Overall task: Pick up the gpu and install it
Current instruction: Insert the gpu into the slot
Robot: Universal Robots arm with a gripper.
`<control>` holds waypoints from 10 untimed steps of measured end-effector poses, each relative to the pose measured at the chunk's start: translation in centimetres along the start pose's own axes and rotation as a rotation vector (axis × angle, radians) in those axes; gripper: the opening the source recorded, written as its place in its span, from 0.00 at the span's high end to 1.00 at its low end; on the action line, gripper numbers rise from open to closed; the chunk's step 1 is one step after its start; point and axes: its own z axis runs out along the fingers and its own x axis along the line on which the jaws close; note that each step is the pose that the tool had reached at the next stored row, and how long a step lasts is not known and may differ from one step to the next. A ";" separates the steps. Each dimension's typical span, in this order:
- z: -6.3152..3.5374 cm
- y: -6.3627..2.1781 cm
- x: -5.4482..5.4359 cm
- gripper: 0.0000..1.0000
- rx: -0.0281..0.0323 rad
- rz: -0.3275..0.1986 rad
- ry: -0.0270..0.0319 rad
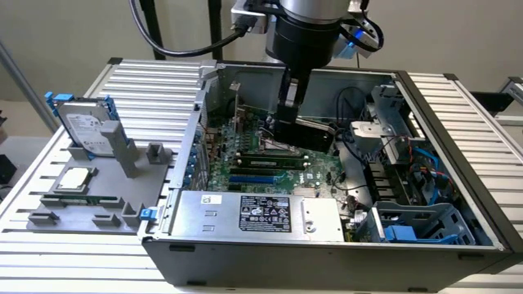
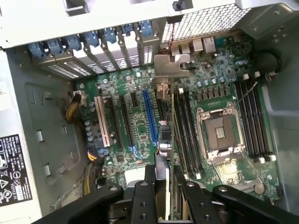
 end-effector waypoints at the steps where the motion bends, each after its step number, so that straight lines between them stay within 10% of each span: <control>1: 0.11 -0.01 0.0 1.00 -0.0006 -0.017 0.0008; 10: 1.47 0.14 0.1 1.00 -0.0070 -0.171 0.0014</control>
